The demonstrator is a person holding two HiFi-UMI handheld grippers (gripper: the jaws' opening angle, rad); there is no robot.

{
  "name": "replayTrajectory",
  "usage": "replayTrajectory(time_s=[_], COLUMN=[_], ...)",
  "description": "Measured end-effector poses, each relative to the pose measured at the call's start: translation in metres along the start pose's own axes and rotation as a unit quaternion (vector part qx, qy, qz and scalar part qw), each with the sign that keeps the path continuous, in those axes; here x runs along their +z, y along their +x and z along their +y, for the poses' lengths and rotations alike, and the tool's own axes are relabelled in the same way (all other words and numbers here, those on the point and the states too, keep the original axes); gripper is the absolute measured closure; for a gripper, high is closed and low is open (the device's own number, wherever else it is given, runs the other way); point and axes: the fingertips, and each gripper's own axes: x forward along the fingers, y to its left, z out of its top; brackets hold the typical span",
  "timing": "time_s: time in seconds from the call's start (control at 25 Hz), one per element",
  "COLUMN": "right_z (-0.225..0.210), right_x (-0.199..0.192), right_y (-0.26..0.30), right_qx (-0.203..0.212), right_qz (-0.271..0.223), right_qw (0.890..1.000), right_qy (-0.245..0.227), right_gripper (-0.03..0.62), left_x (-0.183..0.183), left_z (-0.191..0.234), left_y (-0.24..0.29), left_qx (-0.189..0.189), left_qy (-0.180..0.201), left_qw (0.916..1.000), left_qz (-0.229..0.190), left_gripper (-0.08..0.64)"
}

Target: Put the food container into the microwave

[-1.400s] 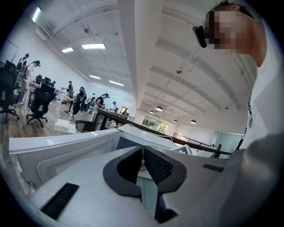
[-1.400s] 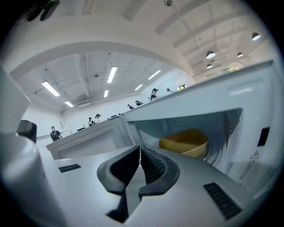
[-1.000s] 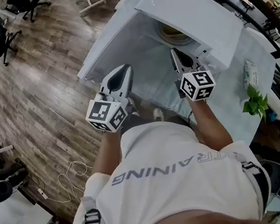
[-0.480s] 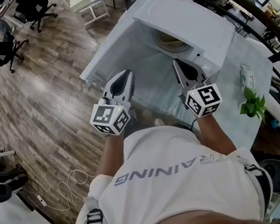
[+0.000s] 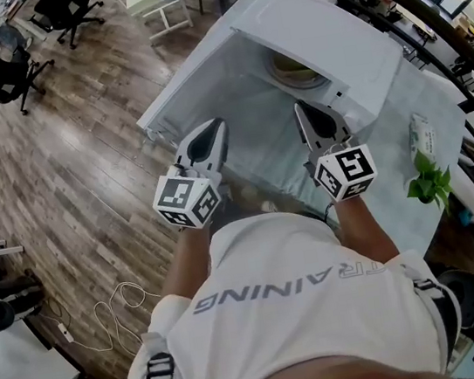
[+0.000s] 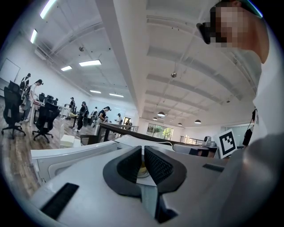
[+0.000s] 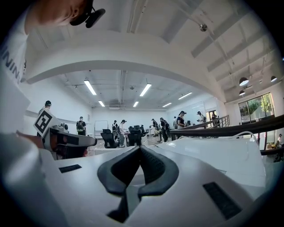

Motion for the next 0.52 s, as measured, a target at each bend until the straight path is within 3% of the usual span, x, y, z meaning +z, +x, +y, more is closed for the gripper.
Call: replayTrajectory(time_s=[0.52], right_z=[0.0061], right_x=[-0.01], right_y=[0.0065], right_qx=[0.018], right_qz=[0.015], right_qw=[1.0], right_qy=[-0.002], right_gripper=[0.569], left_x=[0.0015], left_z=[0.0016], left_y=[-0.0099], left_qx=[0.015], left_qy=[0.002], left_qw=[0.9999], left_qz=[-0.001], left_gripper=[0.514])
